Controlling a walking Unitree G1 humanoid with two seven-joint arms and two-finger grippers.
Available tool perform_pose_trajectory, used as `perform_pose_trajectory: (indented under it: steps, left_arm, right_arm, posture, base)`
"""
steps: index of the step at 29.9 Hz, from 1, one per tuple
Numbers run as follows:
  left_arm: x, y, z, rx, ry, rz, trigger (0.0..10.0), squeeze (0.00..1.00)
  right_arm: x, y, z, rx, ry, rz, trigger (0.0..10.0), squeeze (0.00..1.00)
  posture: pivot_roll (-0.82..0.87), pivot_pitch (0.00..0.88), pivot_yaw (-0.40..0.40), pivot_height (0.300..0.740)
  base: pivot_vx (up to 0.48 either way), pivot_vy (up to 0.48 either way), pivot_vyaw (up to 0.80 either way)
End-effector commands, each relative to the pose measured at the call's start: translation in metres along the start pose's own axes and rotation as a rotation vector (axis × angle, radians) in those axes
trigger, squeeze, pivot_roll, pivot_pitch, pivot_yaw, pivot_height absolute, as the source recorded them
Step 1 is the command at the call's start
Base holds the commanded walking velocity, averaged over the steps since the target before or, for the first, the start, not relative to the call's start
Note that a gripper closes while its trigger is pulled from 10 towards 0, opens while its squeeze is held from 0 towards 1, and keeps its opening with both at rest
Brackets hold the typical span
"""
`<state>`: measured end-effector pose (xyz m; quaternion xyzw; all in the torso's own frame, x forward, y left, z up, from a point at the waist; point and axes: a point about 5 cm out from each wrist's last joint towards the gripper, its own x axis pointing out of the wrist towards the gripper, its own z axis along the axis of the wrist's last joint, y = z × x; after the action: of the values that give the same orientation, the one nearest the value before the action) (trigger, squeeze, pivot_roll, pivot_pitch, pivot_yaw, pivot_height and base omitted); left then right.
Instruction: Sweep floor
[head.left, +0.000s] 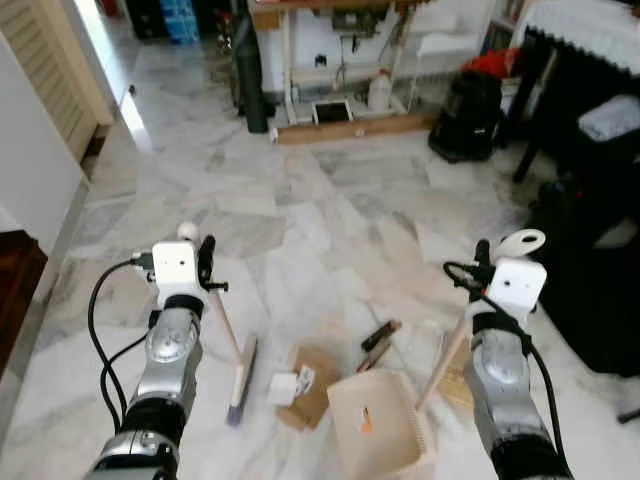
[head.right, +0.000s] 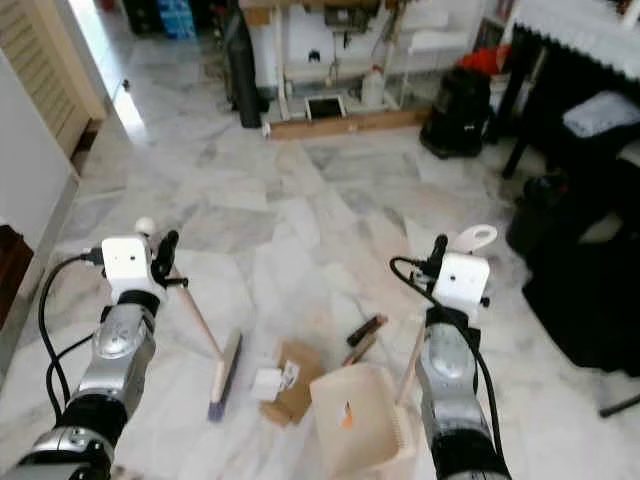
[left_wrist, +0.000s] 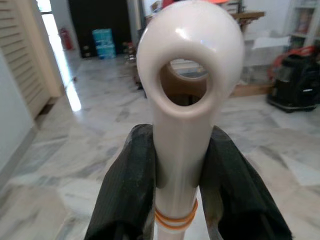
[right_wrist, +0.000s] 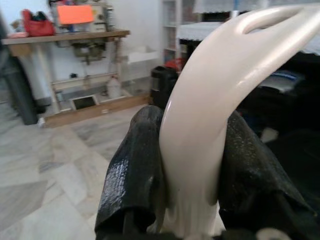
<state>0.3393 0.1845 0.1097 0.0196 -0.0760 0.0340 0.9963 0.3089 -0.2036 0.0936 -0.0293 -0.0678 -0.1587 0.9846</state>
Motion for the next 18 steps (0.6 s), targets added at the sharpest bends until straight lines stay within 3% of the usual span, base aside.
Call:
perform_pose_trajectory:
  steps: [1, 18]
  left_arm:
    - [0.0066, 0.0041, 0.0132, 0.009, -0.054, 0.007, 10.0, 0.0]
    - [0.007, 0.004, 0.0135, 0.011, -0.055, -0.002, 10.0, 0.0]
  right_arm:
    - [0.0075, 0.0022, 0.0148, 0.015, -0.063, 0.002, 10.0, 0.0]
    - [0.0066, 0.0033, 0.0131, 0.023, -0.051, -0.004, 10.0, 0.0]
  posture:
    - [-0.09, 0.0, 0.033, 0.74]
    - [-0.08, 0.0, 0.04, 0.74]
  base:
    - [0.0, 0.48, -0.76]
    - [0.0, 0.48, -0.75]
